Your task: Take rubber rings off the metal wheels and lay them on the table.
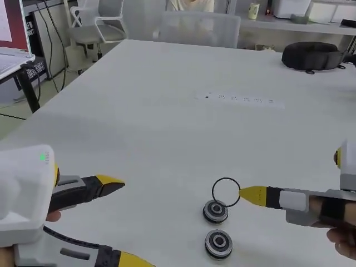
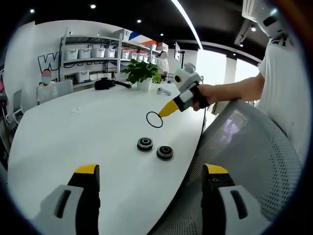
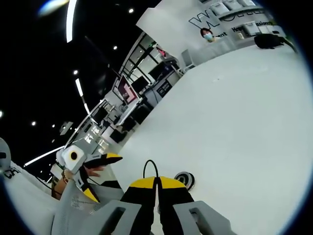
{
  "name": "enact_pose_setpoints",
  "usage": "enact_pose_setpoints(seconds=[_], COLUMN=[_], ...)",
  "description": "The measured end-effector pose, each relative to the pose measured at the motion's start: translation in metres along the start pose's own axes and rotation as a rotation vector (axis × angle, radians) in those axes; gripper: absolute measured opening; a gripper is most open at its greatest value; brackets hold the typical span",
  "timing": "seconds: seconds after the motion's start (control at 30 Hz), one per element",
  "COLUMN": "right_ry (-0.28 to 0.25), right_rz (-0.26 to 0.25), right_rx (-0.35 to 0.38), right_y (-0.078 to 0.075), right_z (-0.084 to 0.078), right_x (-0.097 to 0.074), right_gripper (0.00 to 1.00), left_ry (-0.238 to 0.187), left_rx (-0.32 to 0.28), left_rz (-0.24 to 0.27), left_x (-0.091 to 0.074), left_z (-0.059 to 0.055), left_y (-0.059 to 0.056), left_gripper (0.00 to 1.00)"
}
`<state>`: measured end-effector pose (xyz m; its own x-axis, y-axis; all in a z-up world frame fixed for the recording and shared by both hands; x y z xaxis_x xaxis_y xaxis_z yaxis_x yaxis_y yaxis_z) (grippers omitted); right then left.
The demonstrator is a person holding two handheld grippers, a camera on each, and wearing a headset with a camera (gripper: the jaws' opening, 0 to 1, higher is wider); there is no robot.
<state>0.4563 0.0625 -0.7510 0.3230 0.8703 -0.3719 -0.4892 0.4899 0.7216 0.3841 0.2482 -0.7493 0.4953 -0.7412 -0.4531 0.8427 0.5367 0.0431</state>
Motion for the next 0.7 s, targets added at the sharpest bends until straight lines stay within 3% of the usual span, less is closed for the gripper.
enact_pose_setpoints(seconds=[0.3,0.7], right_ry=[0.029,0.024], right_rz=[0.022,0.073], right_rx=[-0.028,-0.005], right_y=[0.014,0.031], right_z=[-0.004,-0.001], right_x=[0.013,0.028], right_gripper=[0.0,0.0], left_ry=[0.001,-0.007], left_rx=[-0.006,-0.012], left_rz=[-0.01,-0.013], left_x=[0.001,0.001], left_z=[-0.001,0.001], left_y=[-0.001,-0.002], left_gripper=[0.85,0.84])
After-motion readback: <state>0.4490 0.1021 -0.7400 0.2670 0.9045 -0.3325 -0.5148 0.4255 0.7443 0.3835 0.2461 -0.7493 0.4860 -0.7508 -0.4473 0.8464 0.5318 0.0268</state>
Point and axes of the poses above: the centre of the closed fingertips' face, and the gripper's own axes: x roughly forward along the fingers, y roughly to its left, z roughly out of its top, the point moved 4 cm from there along -x, roughly backward along the fingers, and after that the axes turned 7 degrees about x, right-handed, at the moved point
